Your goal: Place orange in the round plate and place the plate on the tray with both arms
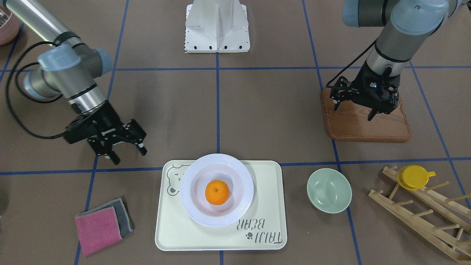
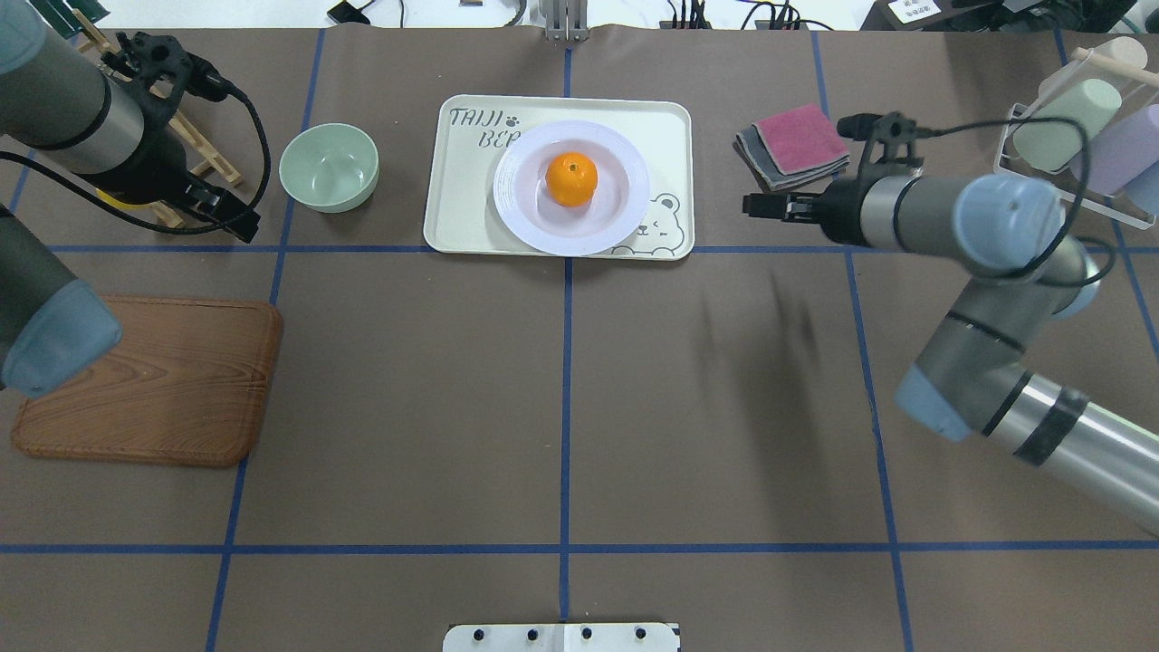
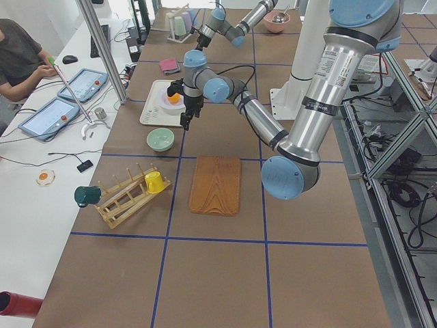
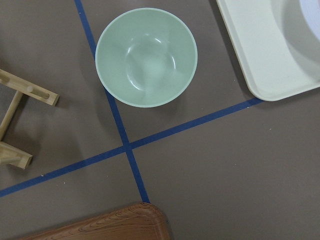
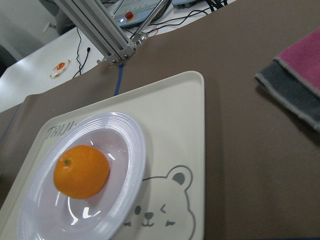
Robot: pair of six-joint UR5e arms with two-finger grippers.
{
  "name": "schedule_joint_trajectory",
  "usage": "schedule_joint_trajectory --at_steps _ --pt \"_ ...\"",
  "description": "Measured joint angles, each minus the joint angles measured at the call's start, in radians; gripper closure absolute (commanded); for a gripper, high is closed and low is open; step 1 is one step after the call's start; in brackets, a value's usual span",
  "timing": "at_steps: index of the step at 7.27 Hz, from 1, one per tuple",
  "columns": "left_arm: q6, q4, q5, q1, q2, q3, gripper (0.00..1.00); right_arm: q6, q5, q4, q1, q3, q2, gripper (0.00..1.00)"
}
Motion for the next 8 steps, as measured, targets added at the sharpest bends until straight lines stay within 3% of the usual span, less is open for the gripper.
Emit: schedule_joint_trajectory --at_steps 2,4,6,8 --pt "0.087 -0.005 0.000 -0.028 0.030 0.000 0.01 -0.378 0.232 -0.171 0.200 0.008 -0.062 0.00" --pt "0.219 -0.043 -0.009 -0.091 0.109 -0.001 0.01 -0.637 0.432 -0.261 0.371 0.022 -0.158 0.00" --pt "0.298 -0.155 -0.057 -0.164 0.222 0.007 0.01 -0.815 0.493 -0.281 0.443 0.034 -0.276 0.00" --pt "0.417 -0.214 -0.170 -0.266 0.290 0.043 0.01 -0.888 0.501 -0.307 0.461 0.034 -0.334 0.00"
